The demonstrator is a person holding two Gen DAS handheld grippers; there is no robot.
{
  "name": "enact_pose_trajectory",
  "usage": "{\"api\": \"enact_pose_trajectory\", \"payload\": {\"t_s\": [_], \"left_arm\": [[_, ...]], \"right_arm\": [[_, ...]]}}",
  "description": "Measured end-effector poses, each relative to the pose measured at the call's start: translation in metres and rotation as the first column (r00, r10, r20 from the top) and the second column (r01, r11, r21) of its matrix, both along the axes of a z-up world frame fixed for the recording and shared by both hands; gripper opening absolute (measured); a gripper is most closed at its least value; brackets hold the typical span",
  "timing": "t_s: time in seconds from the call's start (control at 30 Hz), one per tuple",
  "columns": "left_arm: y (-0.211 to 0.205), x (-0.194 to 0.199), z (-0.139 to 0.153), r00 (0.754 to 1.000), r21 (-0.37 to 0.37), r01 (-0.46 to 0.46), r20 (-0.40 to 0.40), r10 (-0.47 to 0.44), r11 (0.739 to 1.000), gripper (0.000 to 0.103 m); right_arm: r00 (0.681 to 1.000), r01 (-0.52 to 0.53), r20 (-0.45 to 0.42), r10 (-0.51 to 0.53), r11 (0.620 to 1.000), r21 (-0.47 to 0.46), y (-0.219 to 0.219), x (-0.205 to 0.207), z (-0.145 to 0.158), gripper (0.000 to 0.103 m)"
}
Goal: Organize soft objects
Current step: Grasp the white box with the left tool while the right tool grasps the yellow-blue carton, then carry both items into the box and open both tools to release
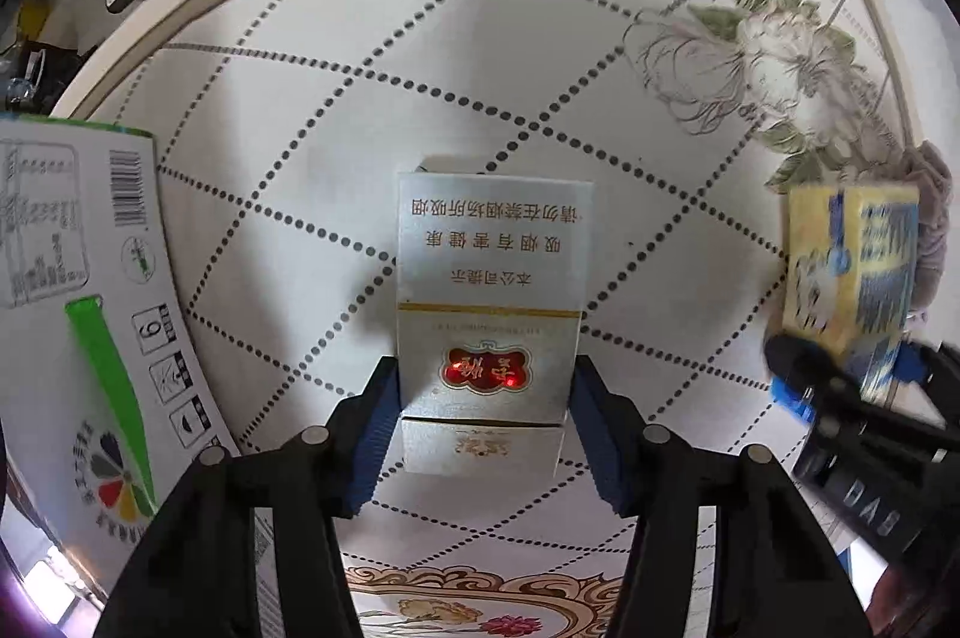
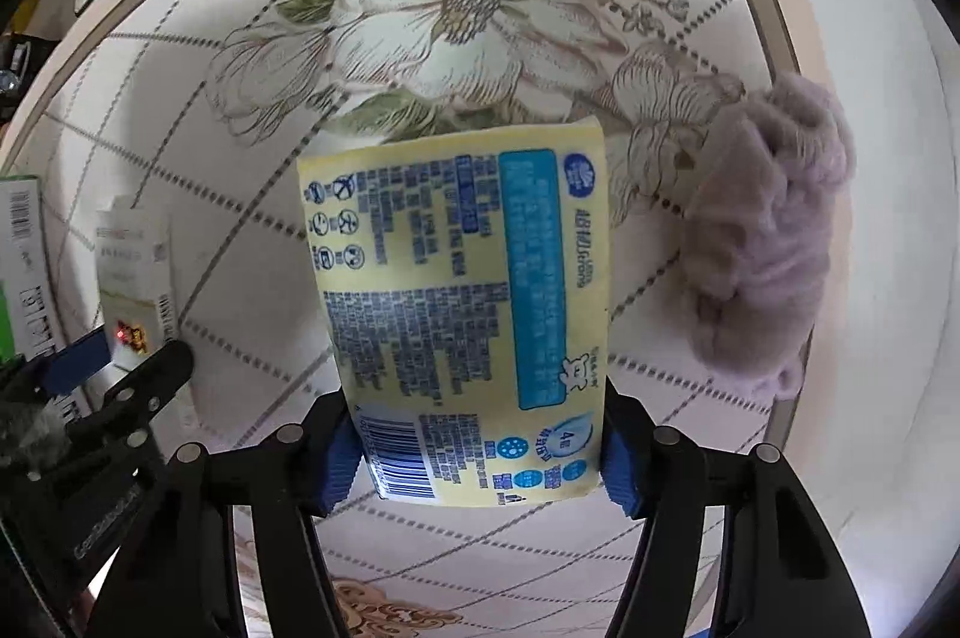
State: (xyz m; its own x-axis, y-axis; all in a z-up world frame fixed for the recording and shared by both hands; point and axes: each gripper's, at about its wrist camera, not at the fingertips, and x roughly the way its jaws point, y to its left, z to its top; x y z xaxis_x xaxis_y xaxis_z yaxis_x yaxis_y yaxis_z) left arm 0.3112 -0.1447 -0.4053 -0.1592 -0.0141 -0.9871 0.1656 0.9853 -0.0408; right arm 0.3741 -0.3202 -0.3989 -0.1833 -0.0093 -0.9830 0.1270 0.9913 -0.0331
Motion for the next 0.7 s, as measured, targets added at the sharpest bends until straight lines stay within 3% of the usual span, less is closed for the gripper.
{"api": "enact_pose_trajectory", "payload": {"t_s": [0.17, 0.43, 0.63, 0.7], "left_arm": [[-0.002, -0.019, 0.027, 0.998, -0.057, -0.015, 0.053, 0.018, 0.998, 0.053], [0.042, -0.050, 0.111, 0.980, -0.200, -0.045, 0.182, 0.083, 0.979, 0.053], [0.122, -0.041, 0.184, 0.951, -0.267, -0.057, 0.278, 0.133, 0.962, 0.053], [0.153, -0.048, 0.204, 0.939, -0.280, -0.077, 0.302, 0.164, 0.957, 0.053]], "right_arm": [[0.996, 0.009, 0.091, -0.011, 0.999, 0.031, 0.000, -0.052, 0.032, 0.067], [0.979, -0.013, 0.203, -0.013, 0.992, 0.125, 0.010, -0.081, 0.111, 0.067], [0.957, -0.098, 0.288, 0.044, 0.980, 0.175, 0.100, -0.099, 0.178, 0.067], [0.949, -0.135, 0.307, 0.069, 0.971, 0.197, 0.134, -0.097, 0.187, 0.067]]}}
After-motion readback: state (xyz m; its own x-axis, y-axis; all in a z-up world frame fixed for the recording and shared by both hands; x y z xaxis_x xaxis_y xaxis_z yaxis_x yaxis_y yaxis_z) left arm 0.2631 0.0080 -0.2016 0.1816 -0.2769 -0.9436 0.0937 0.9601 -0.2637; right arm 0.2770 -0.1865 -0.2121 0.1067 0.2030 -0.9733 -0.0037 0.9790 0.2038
